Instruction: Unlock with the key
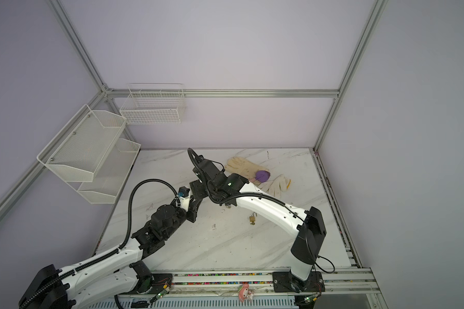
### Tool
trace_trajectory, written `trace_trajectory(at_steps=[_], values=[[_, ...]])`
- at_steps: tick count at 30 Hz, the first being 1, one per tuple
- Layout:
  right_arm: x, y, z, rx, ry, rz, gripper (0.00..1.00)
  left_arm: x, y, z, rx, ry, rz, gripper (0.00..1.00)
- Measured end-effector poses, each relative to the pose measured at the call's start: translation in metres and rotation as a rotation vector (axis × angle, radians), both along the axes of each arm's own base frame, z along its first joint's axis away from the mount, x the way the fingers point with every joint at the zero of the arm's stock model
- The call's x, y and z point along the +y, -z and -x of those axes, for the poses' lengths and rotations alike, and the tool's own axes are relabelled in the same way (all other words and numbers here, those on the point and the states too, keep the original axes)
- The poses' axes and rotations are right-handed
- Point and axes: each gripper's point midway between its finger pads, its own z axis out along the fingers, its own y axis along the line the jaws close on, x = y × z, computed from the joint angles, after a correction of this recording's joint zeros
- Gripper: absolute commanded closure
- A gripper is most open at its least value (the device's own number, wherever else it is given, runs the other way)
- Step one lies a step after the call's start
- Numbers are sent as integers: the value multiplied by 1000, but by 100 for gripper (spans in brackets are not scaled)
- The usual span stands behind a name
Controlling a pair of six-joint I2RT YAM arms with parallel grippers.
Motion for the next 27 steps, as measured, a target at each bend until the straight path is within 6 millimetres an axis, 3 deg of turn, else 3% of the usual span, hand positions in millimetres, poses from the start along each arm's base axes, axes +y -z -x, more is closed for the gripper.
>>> trace_trajectory(at_steps=[10, 19, 27], values=[[-5, 24, -15, 31, 41, 102, 30, 3, -20, 6, -54, 13, 26, 100], [-16, 2, -26, 17, 72, 108, 31, 2, -22, 7, -63, 24, 17, 100], [-24, 11, -31, 42, 78, 153, 33, 2, -22, 9, -75, 35, -1, 100]])
